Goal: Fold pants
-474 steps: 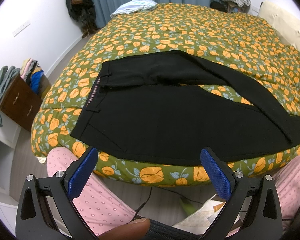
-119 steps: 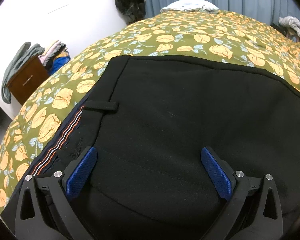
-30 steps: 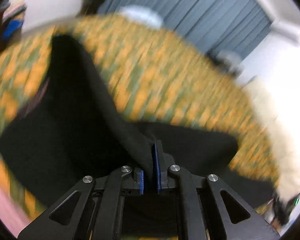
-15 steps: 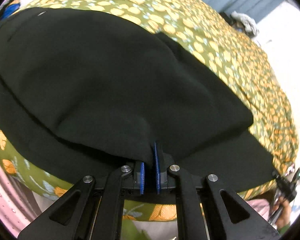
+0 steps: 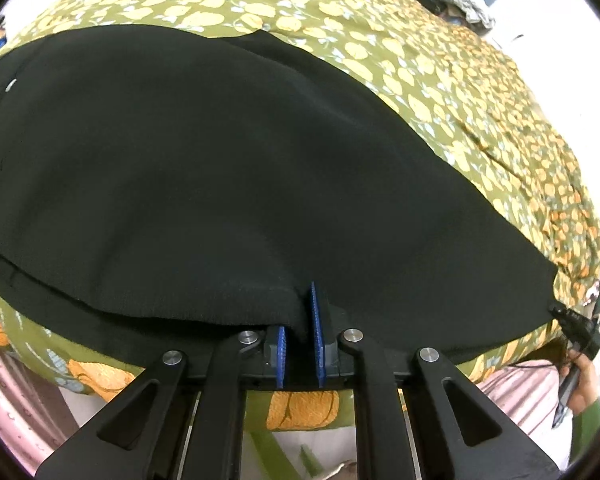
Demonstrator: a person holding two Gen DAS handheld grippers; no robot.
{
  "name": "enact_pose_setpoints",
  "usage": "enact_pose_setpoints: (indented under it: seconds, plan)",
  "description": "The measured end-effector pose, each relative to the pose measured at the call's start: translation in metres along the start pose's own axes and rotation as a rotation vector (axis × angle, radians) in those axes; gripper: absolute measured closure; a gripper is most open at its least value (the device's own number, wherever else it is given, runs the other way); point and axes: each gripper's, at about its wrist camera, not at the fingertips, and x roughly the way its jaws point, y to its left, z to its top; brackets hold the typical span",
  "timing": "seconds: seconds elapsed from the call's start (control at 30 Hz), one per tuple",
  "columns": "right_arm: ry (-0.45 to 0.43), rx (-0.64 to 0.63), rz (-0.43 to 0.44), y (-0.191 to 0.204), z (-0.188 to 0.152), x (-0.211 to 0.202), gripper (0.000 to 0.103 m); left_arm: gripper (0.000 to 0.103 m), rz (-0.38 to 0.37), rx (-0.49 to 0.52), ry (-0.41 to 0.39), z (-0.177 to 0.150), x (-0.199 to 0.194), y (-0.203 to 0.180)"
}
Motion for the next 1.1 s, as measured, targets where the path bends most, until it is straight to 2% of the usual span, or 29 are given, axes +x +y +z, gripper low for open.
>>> enact_pose_setpoints:
  seconds: [0.1,0.5,0.77,1.1]
  plan:
    - [-0.006,-0.027,-0.026,0.005,0.001,-0.002,0.096,0.093,-0.01,-0.007,0.005,-0.002,0.0,0.003]
    - [0.012,-0.011,-0.036,0.003,0.001,0.005,0.095,0.1,-0.006,0.047,-0.027,-0.007,-0.013,-0.011]
    - [0.02,-0.013,-0.044,0.005,0.003,0.007,0.095,0.101,-0.003,0.032,0.03,-0.013,-0.007,-0.006]
    - [0.025,-0.011,-0.047,0.005,0.004,0.008,0.095,0.1,0.009,0.05,0.057,-0.016,-0.005,-0.005]
